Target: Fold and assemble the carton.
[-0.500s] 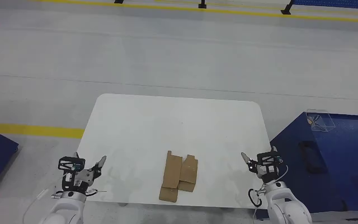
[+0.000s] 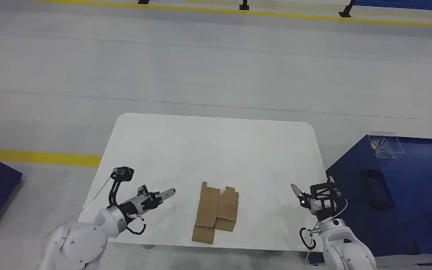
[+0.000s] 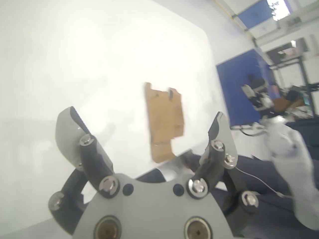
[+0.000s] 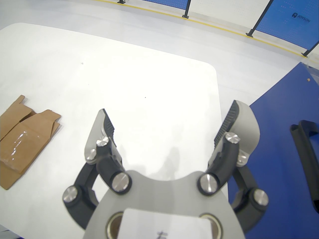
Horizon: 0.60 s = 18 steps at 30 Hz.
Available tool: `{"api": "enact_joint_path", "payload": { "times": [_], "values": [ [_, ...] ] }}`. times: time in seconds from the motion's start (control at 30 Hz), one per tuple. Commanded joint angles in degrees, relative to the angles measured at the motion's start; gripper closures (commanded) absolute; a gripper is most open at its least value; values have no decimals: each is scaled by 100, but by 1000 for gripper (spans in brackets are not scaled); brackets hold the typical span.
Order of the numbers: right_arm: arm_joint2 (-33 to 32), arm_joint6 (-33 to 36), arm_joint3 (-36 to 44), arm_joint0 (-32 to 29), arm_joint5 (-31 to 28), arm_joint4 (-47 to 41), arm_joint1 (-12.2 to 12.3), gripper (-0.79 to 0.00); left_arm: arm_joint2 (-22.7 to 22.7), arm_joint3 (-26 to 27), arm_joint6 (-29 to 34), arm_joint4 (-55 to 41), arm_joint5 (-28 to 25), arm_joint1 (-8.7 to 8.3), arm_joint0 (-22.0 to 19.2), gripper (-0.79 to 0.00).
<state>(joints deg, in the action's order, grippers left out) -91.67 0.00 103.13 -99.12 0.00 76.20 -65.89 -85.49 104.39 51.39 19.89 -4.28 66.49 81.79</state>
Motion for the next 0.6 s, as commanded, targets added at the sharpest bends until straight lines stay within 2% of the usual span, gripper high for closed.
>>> {"api": "enact_joint_path", "payload": {
  "times": [0.0,0.1,0.23,0.4,0.47,0.57],
  "values": [
    [0,0,0,0,0,0,0,-785,373,-682,748,-684,105,31,-712,-785],
    [0,0,0,0,0,0,0,-785,966,-1600,1479,-1004,159,92,-1531,-785],
    [0,0,0,0,0,0,0,-785,1585,-2699,1835,-1193,156,200,-2366,-785],
    [0,0,0,0,0,0,0,-785,2300,-3488,1447,-1053,-15,366,-2812,-785],
    [0,0,0,0,0,0,0,-785,2532,-3762,1387,-1111,-34,437,-2979,-683],
    [0,0,0,0,0,0,0,-785,2881,-4112,1113,-944,-81,537,-3169,-662]
  ]
}}
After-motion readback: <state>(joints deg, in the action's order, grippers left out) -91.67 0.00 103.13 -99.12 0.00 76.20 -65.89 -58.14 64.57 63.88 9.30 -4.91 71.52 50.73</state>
